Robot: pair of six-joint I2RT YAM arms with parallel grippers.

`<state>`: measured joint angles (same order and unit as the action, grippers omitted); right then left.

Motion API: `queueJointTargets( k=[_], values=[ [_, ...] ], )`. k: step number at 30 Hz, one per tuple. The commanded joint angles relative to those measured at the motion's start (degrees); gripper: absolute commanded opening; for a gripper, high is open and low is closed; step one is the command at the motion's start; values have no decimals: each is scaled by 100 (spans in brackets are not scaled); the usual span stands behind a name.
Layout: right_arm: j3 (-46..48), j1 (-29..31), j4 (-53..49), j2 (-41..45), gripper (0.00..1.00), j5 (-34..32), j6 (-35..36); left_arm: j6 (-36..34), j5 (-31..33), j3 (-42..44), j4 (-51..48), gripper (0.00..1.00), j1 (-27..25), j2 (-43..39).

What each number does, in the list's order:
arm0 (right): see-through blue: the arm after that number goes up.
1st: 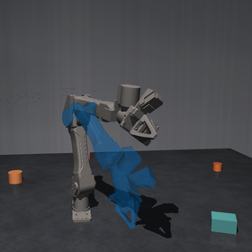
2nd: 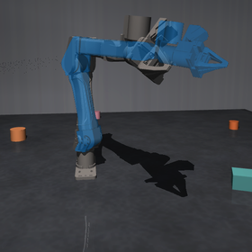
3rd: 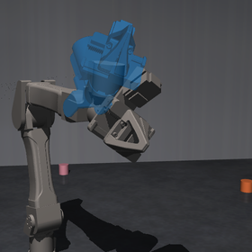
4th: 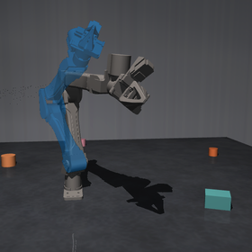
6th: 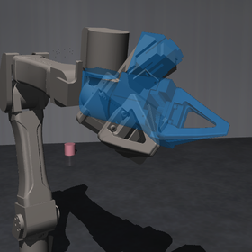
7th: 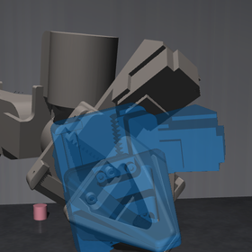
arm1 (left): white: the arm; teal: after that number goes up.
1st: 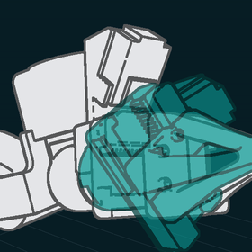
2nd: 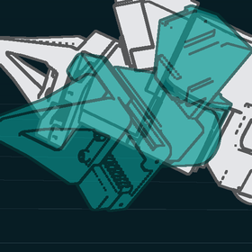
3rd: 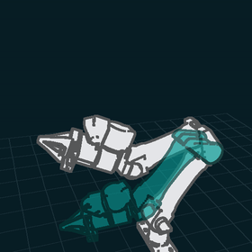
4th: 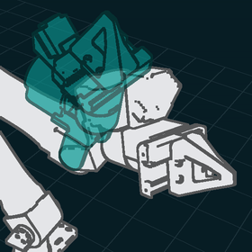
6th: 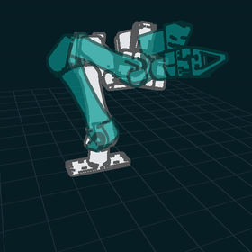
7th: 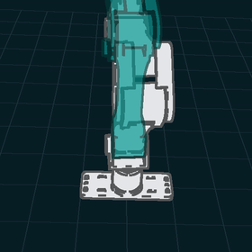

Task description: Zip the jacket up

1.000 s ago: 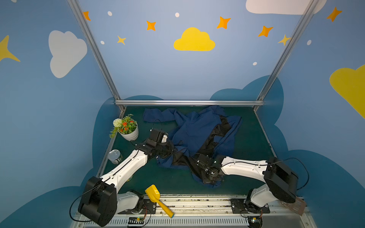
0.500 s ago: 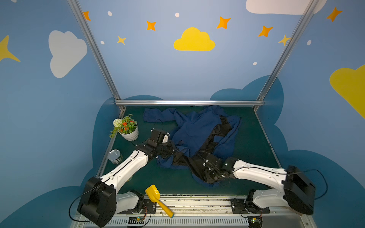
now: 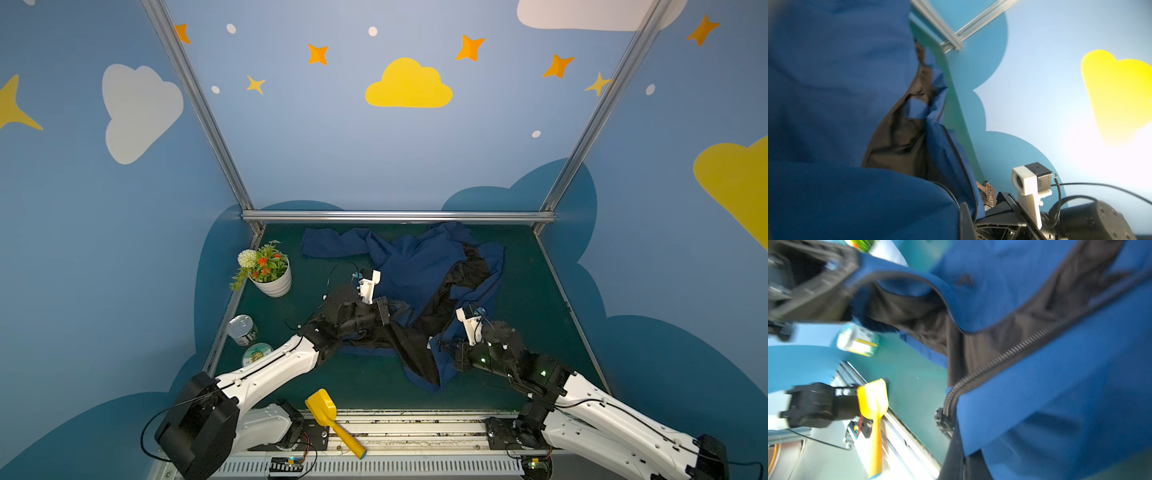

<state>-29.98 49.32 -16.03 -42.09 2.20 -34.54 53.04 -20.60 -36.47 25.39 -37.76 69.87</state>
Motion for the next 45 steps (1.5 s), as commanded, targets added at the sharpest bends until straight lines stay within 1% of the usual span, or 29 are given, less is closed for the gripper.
queueJointTargets(
  k=[1, 4, 7, 9, 13, 17, 19, 21, 23, 25, 28, 30, 33, 36, 41, 45],
  values=[
    [-171, -62, 561, 27, 0, 203, 263, -605, 98, 68, 1637, 3, -349, 103],
    [-427, -85, 386, -27, 0, 234, 256, -1252, 484, 205, 2307, 3, -735, 117],
    [-618, -83, 259, 2, 0, 230, 273, -1914, 685, 356, 2996, 3, -1016, 148],
    [-719, -85, 250, 56, 0, 188, 322, -2166, 1015, 442, 3489, 3, -1140, 214],
    [-774, -89, 377, 220, 0, 32, 369, -2102, 1335, 522, 4092, 3, -1156, 345],
    [-614, -72, 849, 380, 0, 52, 370, -1972, 1708, 553, 4693, 3, -1187, 528],
    [-464, -33, 1171, 456, 0, -22, 389, -1907, 2023, 566, 5077, 3, -1254, 647],
    [-302, 48, 1503, 570, 0, -288, 460, -1802, 2373, 538, 5460, 3, -1319, 799],
    [-134, 153, 1961, 672, 0, -626, 565, -1785, 2564, 445, 5456, 3, -1337, 819],
    [-91, 237, 2301, 677, 0, -911, 709, -1832, 2622, 366, 5458, 3, -1349, 832],
    [-206, 332, 2568, 492, 0, -1070, 951, -1756, 2609, 310, 5457, 3, -1347, 841],
    [-148, 413, 3019, 357, 0, -1216, 944, -1646, 2590, 277, 5459, 3, -1364, 867],
    [-126, 530, 3560, 177, 0, -1348, 964, -1700, 2595, 213, 5467, 3, -1390, 882],
    [-262, 678, 3687, 6, 0, -1415, 1080, -1781, 2679, 117, 5465, 3, -1396, 838],
    [-441, 793, 3875, -232, 0, -1454, 1016, -2036, 2587, -104, 5457, 3, -1400, 792],
    [-649, 910, 3889, -340, 0, -1505, 1202, -2189, 2516, -236, 5461, 3, -1401, 812]
  ],
)
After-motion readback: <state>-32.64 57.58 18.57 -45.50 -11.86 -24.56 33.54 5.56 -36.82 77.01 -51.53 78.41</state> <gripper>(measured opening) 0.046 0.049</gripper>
